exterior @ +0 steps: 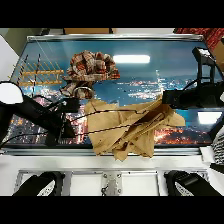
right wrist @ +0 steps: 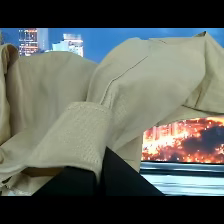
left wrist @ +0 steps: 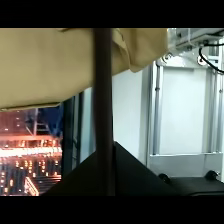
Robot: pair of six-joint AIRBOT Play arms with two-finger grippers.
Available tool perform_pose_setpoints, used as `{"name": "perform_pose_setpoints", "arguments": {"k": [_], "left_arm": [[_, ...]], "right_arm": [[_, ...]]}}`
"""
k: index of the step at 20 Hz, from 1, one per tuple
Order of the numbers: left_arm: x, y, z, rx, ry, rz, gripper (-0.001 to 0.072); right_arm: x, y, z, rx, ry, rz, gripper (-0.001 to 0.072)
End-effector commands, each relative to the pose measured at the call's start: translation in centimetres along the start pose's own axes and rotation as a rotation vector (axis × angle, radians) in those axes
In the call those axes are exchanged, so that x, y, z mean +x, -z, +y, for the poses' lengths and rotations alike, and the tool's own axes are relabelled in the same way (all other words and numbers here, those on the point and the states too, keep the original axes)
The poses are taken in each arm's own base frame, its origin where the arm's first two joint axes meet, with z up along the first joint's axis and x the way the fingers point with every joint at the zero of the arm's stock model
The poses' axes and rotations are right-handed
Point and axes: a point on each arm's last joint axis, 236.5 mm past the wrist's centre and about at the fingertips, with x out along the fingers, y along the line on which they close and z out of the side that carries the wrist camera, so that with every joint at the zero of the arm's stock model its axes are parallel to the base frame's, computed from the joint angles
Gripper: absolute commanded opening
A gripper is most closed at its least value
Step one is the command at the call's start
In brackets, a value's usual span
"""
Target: Fold the clothes and pants, and hang the long-sleeved shirts on hangers.
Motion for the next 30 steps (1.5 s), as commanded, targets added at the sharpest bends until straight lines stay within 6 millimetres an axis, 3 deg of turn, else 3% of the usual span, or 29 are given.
{"name": "perform_pose_setpoints", "arguments": {"k": [1,3,9,15,21,23,27,30], "left_arm": [[1.7,0.2,0.0,-0.01,0.057,0.061,0.0013],[2.5,0.0,0.5,-0.028,0.092,0.076,0.0013],[2.6,-1.3,4.7,-0.139,0.064,0.048,0.0012],[5.2,-5.0,6.7,-0.157,0.123,-0.095,0.0013],[5.5,-4.6,7.5,-0.162,0.093,-0.077,0.0012],[5.7,-3.9,7.6,-0.156,0.082,-0.041,0.0012],[6.3,-4.9,7.1,-0.056,0.085,-0.044,0.0012],[6.4,-5.5,8.1,-0.05,0.039,-0.067,0.0013]], "right_arm": [[-0.2,0.1,-0.2,0.007,0.003,0.005,0.0016],[-0.2,0.7,-0.4,0.004,0.013,0.026,0.0016],[-1.0,1.1,-0.6,-0.025,0.012,0.026,0.0016],[-1.7,1.2,-0.6,-0.053,0.014,0.034,0.0015],[-1.8,2.1,-1.5,-0.096,0.049,0.072,0.0015],[-1.8,1.5,-1.1,-0.096,0.037,0.046,0.0015],[-1.7,0.6,0.3,-0.102,-0.012,0.02,0.0015],[-2.1,0.1,2.5,-0.152,-0.048,0.011,0.0015]]}}
